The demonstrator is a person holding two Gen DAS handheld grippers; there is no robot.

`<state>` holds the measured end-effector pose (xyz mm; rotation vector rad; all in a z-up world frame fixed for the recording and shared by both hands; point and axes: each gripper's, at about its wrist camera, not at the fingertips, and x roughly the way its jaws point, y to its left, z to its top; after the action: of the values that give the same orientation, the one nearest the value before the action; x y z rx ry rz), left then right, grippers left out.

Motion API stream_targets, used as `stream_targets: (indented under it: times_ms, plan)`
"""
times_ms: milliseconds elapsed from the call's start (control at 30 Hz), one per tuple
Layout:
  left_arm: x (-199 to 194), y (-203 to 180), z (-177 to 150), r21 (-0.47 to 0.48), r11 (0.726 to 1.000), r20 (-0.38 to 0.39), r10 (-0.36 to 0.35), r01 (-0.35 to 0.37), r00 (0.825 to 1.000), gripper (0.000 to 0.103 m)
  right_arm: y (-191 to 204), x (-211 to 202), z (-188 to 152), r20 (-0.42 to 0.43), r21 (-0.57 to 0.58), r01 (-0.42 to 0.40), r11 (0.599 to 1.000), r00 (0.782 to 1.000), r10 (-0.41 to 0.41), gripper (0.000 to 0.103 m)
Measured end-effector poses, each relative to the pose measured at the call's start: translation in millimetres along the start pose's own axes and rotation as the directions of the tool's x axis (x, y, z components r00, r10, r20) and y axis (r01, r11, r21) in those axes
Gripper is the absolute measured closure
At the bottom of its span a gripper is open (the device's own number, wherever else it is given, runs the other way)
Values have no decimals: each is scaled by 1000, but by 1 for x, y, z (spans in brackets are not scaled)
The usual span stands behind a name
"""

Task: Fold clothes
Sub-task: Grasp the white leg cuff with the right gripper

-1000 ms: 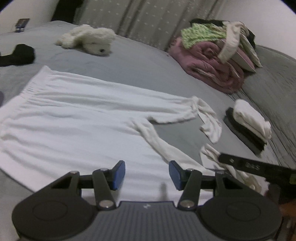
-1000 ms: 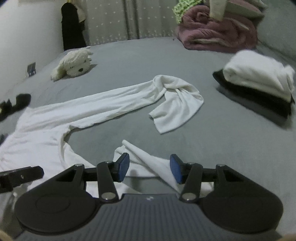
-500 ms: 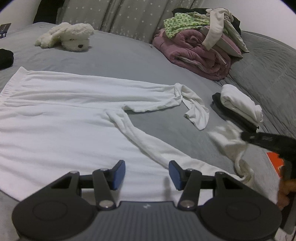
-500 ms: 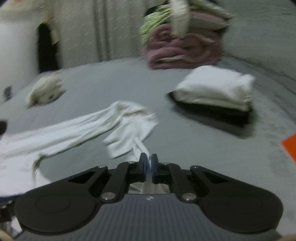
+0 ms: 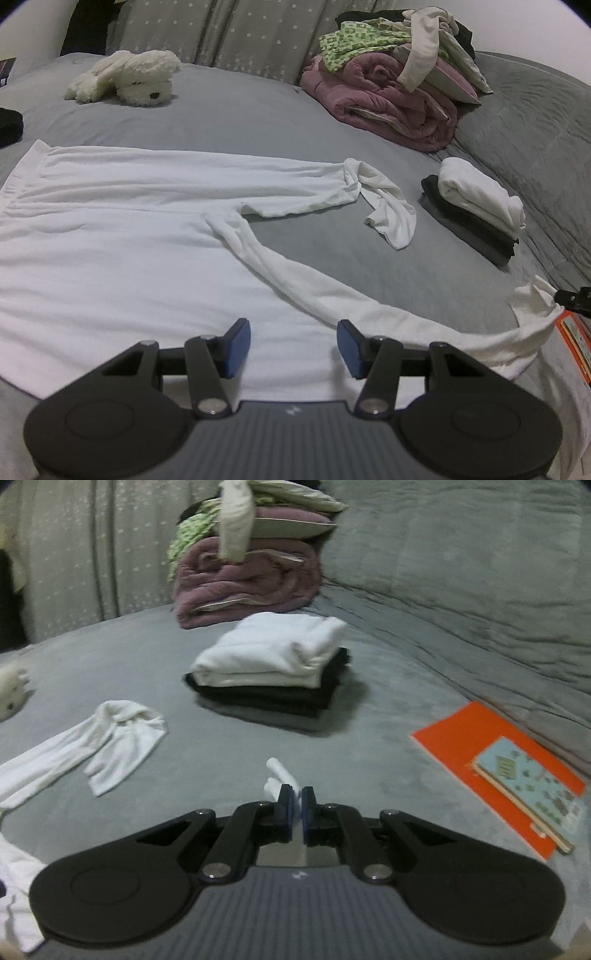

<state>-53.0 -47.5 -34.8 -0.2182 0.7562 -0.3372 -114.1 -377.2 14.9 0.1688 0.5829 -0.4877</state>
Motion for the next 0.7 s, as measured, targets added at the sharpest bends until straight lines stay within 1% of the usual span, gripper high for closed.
stream_targets:
  times_ms: [100,200,333,467,533,567,700]
  plan:
    - [0,-2,-1,10,1000,-2,0,0,1000,50,-15,1,0,-3,41,19,999,1000,-19,101]
    - [1,-5,-3,22,1000,-1,4,-4,1000,50,-22,4,2,0,48,37,998,999,-37,101]
    - [1,-6,-4,33,999,2,8,-8,1000,50,-30,10,3,-23,76,20,997,1000,-18,101]
    - [-1,-7,-2,35,999,-3,-7,7,1000,51,-39,14,3,-75,126,-6,992,997,15,86]
    - [-1,-9,-2,32,999,-8,-22,22,1000,51,-41,18,1,-99,158,-23,987,994,39,71]
    - [-2,-10,-2,32,999,-10,-30,30,1000,51,-42,21,0,-110,175,-32,984,993,51,58]
    - [-1,-15,-4,45,998,-14,-48,49,999,51,-45,33,-5,-150,244,-64,968,983,103,58]
